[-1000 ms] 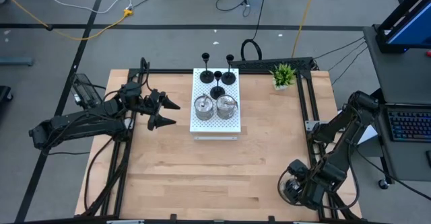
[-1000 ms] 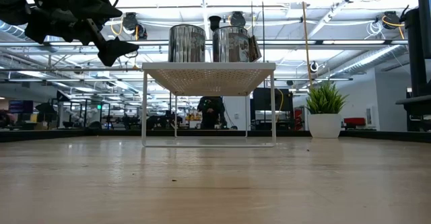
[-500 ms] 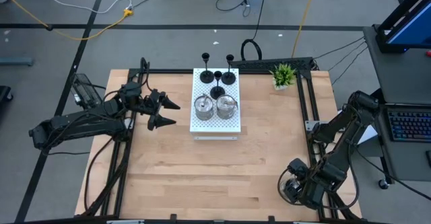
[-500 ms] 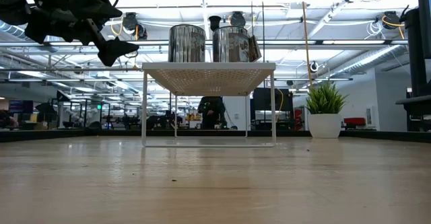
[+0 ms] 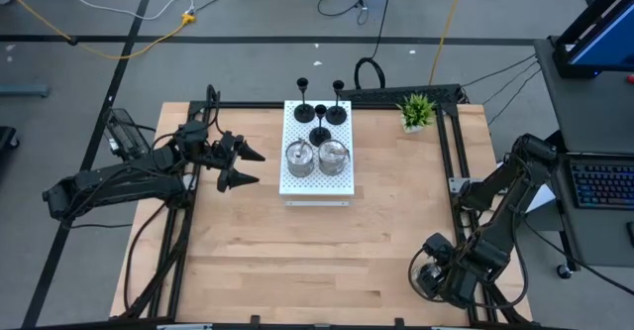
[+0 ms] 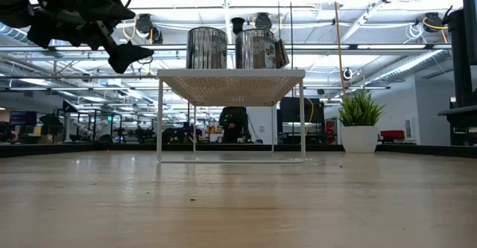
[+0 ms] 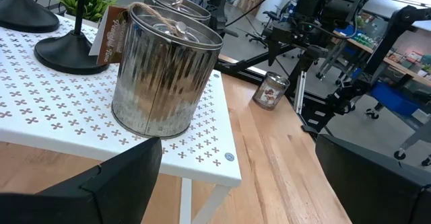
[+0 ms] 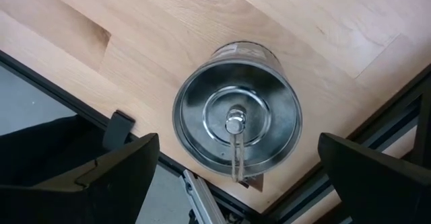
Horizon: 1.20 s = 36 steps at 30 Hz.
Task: Pick & Place candle stick holders
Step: Put the brown scented candle on the shelf
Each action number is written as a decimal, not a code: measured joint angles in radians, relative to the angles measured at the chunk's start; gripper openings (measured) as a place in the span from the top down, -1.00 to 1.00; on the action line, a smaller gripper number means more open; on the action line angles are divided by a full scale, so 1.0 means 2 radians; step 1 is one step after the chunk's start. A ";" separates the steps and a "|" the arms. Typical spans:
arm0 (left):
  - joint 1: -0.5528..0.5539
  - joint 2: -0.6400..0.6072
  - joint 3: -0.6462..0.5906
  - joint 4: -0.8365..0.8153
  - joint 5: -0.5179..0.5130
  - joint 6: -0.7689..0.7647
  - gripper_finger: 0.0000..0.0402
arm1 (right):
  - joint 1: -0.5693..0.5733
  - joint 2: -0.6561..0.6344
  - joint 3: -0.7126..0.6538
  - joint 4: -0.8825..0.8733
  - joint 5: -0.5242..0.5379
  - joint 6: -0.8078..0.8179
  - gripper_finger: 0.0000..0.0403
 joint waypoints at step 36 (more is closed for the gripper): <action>0.000 0.000 0.000 0.000 0.000 -0.001 -0.99 | -0.014 -0.001 -0.137 0.173 -0.001 -0.002 -0.99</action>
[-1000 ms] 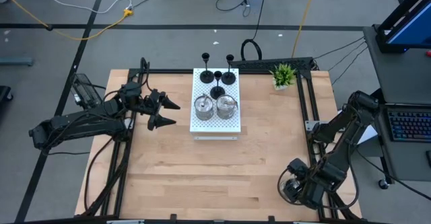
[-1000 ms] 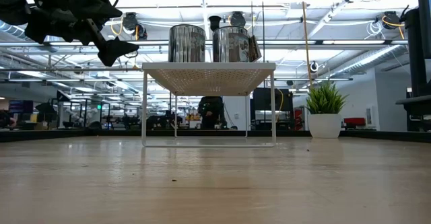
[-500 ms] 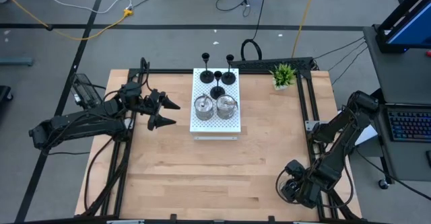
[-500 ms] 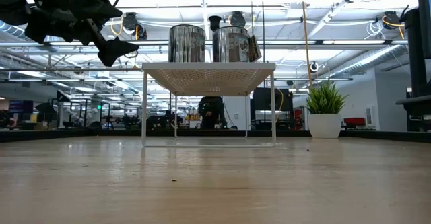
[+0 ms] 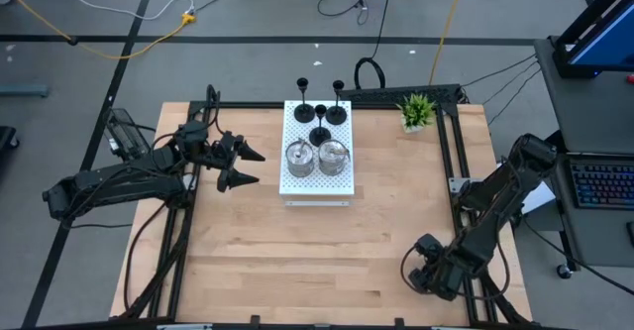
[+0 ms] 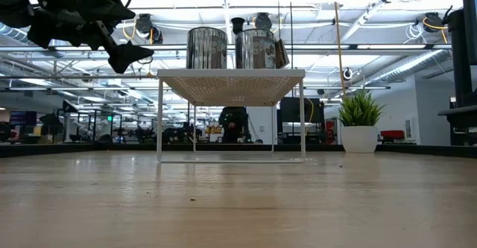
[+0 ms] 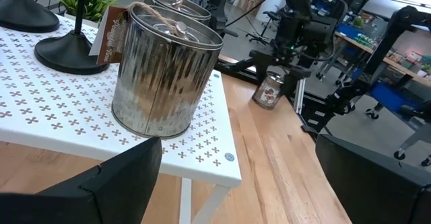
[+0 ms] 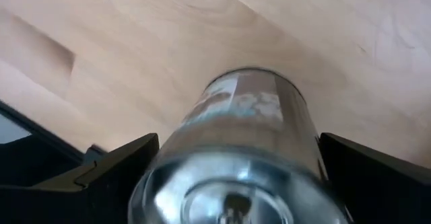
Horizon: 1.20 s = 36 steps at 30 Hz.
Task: Pick & Place candle stick holders
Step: Put the brown scented candle on the shelf
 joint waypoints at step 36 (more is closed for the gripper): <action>0.000 0.000 0.000 0.000 0.000 0.001 -0.99 | 0.000 0.001 -0.022 0.049 -0.001 0.000 -0.99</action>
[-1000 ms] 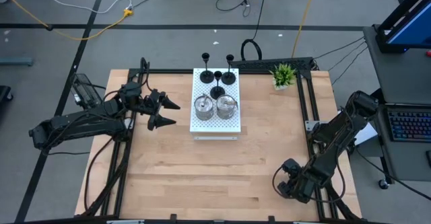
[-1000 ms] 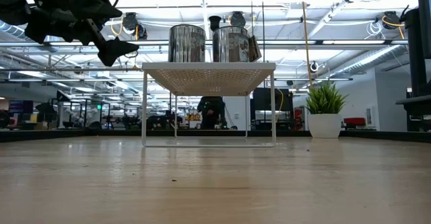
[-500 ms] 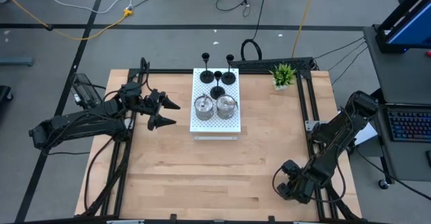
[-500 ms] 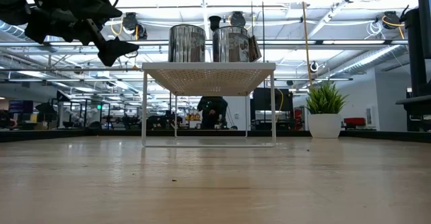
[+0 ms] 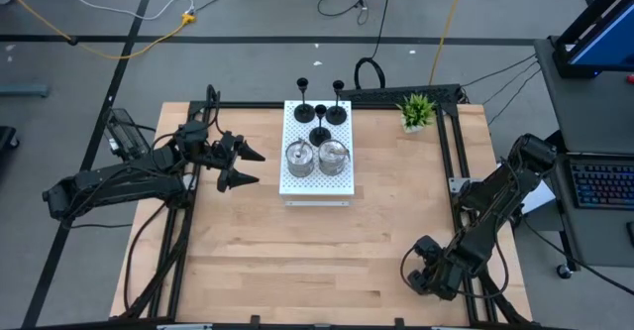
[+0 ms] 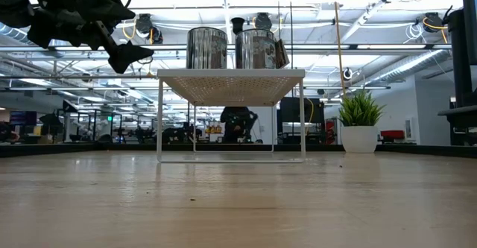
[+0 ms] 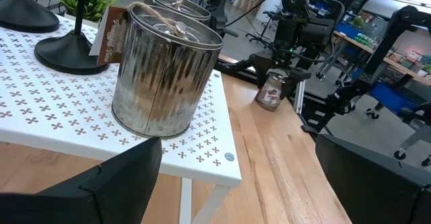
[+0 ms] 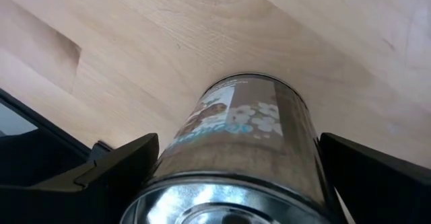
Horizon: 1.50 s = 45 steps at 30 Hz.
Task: Pick & Place candle stick holders
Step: Put the brown scented candle on the shelf
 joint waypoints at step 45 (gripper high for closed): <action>0.000 0.000 0.000 0.000 0.000 -0.003 -0.99 | -0.040 0.000 -0.025 0.030 -0.023 -0.129 -0.95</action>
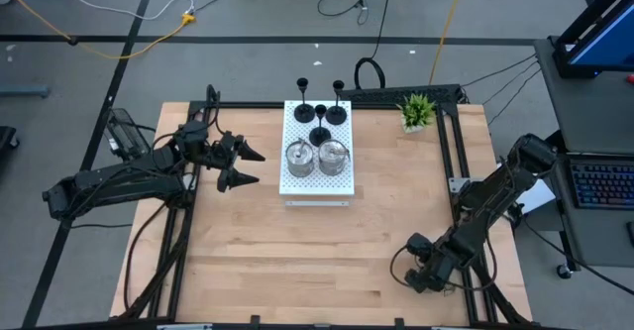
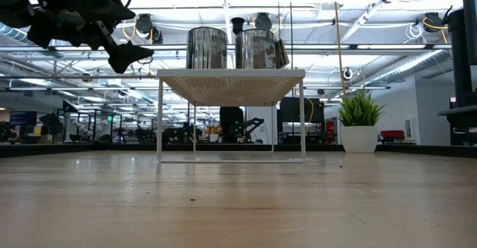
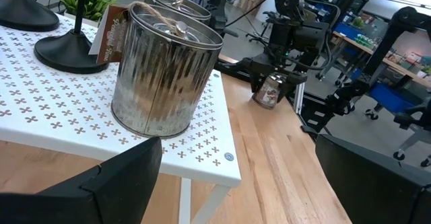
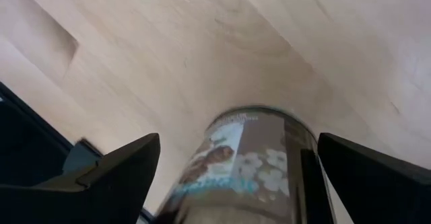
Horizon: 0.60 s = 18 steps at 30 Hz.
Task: Pick & Place candle stick holders
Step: Put the brown scented candle on the shelf
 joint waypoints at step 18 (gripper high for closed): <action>0.000 0.000 0.000 0.000 0.000 0.000 -0.99 | -0.017 -0.020 0.000 -0.023 0.038 -0.026 -0.95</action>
